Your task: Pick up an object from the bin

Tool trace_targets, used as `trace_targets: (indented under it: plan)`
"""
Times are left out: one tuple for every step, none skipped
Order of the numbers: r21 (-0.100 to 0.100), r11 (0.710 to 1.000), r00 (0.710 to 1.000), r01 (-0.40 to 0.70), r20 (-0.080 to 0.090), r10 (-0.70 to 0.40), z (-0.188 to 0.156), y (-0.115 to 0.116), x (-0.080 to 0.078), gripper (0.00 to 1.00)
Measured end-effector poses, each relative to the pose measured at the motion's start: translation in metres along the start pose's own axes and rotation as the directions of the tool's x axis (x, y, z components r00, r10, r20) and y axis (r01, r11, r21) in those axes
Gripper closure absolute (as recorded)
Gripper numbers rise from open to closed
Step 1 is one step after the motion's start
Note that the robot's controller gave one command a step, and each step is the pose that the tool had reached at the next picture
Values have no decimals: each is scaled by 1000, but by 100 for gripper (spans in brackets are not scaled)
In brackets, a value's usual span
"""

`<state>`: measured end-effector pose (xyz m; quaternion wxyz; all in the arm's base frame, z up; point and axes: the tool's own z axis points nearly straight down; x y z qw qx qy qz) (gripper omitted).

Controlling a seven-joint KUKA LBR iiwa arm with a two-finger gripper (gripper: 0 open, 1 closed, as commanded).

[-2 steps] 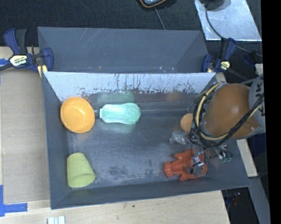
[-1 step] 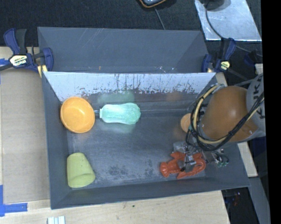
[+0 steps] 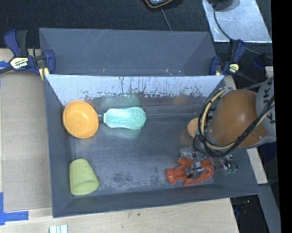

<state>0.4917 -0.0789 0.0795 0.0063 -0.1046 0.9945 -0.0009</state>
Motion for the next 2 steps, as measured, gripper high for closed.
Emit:
trace_targets:
  plan:
    - [-1,1000,1000,0,-2,0,-26,0,1,100]
    - [-1,1000,1000,-1,-2,1,-54,0,0,100]
